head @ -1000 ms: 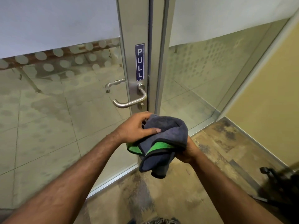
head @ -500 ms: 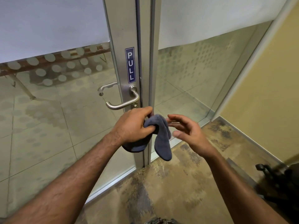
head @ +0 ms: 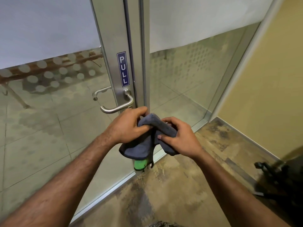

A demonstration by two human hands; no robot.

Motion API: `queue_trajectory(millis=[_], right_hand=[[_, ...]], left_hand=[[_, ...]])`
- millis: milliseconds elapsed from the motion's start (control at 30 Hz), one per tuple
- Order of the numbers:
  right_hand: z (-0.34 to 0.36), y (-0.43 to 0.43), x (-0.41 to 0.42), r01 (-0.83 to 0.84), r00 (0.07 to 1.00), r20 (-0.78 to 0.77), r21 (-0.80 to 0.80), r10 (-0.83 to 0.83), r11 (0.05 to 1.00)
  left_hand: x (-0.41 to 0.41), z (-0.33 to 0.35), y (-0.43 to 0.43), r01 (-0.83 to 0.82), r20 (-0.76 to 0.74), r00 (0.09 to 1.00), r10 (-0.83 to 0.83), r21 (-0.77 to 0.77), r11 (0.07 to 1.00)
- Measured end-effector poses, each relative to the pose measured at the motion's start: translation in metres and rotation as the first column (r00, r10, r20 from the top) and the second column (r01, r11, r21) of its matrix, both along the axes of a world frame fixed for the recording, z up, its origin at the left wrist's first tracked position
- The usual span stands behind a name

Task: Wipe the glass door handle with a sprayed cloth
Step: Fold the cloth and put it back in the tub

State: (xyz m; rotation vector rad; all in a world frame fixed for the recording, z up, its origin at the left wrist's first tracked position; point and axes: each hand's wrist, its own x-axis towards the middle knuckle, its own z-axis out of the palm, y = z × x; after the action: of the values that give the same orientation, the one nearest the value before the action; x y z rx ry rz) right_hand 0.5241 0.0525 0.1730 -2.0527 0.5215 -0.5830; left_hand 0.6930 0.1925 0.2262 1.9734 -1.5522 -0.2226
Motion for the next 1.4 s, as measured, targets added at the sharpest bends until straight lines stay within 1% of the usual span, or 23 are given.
queue_trajectory(millis=[67,167,200,233,300,333,367,467,500,533,600,667,767,833,933,1000,1100,1267,1333,1400], right_hand=[[0.005,-0.006,-0.006,-0.053,0.998,-0.018,0.04,0.054,0.998],[0.011,-0.013,-0.015,-0.103,0.994,-0.022,0.05,0.104,0.993],[0.013,-0.015,-0.018,-0.119,0.993,0.004,0.07,0.119,0.99],[0.014,-0.015,-0.021,-0.127,0.991,0.056,0.125,0.121,0.984],[0.014,-0.016,-0.026,-0.101,0.984,0.171,0.251,0.058,0.963],[0.014,-0.017,-0.028,-0.077,0.984,0.178,0.264,0.03,0.961],[0.013,-0.017,-0.029,-0.063,0.989,0.143,0.229,0.031,0.971],[0.008,-0.012,-0.026,-0.133,0.988,-0.078,0.0,0.132,0.991],[0.006,-0.007,-0.023,-0.139,0.984,-0.122,-0.064,0.131,0.988],[0.004,-0.003,-0.02,-0.12,0.984,-0.143,-0.125,0.102,0.985],[0.002,0.003,-0.016,-0.032,0.991,-0.137,-0.241,-0.001,0.97],[0.005,0.005,-0.015,0.042,0.986,-0.141,-0.321,-0.091,0.946],[0.015,0.001,-0.019,0.033,0.984,-0.156,-0.338,-0.09,0.94],[0.021,-0.004,-0.02,0.011,0.976,-0.197,-0.379,-0.093,0.925],[0.026,-0.008,-0.018,0.003,0.962,-0.243,-0.437,-0.122,0.9],[0.027,-0.008,-0.016,0.019,0.964,-0.229,-0.443,-0.134,0.896],[0.03,-0.006,-0.013,0.044,0.967,-0.205,-0.443,-0.15,0.895],[0.038,-0.006,-0.007,0.069,0.965,-0.196,-0.453,-0.175,0.889],[0.043,-0.007,-0.004,0.081,0.965,-0.187,-0.465,-0.186,0.882],[0.047,-0.008,0.0,0.068,0.964,-0.196,-0.475,-0.18,0.877]], left_hand=[[0.0,0.003,0.001,0.028,0.005,1.0,-0.028,0.029,0.999],[0.001,0.007,0.0,0.028,0.028,0.999,-0.029,0.035,0.999],[0.001,0.01,-0.001,0.03,0.037,0.999,-0.031,0.03,0.999],[0.002,0.012,-0.002,0.038,0.043,0.998,-0.039,0.028,0.999],[0.003,0.019,-0.003,0.07,0.043,0.997,-0.072,0.037,0.997],[0.003,0.022,-0.004,0.087,0.041,0.995,-0.089,0.048,0.995],[0.003,0.025,-0.006,0.098,0.035,0.994,-0.1,0.061,0.993],[0.0,0.03,-0.011,0.117,-0.003,0.993,-0.118,0.076,0.99],[-0.001,0.03,-0.012,0.13,-0.016,0.992,-0.129,0.071,0.989],[-0.002,0.03,-0.013,0.146,-0.025,0.989,-0.145,0.065,0.987],[-0.004,0.027,-0.014,0.168,-0.033,0.985,-0.167,0.058,0.984],[-0.005,0.023,-0.011,0.162,-0.038,0.986,-0.16,0.033,0.986],[-0.003,0.013,-0.005,0.14,-0.074,0.987,-0.142,-0.02,0.99],[-0.002,0.008,-0.001,0.131,-0.096,0.987,-0.132,-0.017,0.991],[-0.004,0.001,0.001,0.133,-0.073,0.989,-0.132,0.002,0.991],[-0.005,-0.003,0.002,0.124,-0.088,0.988,-0.124,0.002,0.992],[-0.005,-0.016,0.005,0.099,-0.164,0.982,-0.098,-0.007,0.995],[-0.015,-0.05,0.005,-0.063,-0.237,0.971,0.044,-0.074,0.995],[-0.022,-0.063,0.004,-0.161,-0.326,0.937,0.126,-0.081,0.984],[-0.03,-0.074,0.002,-0.254,-0.406,0.889,0.21,-0.055,0.966]])
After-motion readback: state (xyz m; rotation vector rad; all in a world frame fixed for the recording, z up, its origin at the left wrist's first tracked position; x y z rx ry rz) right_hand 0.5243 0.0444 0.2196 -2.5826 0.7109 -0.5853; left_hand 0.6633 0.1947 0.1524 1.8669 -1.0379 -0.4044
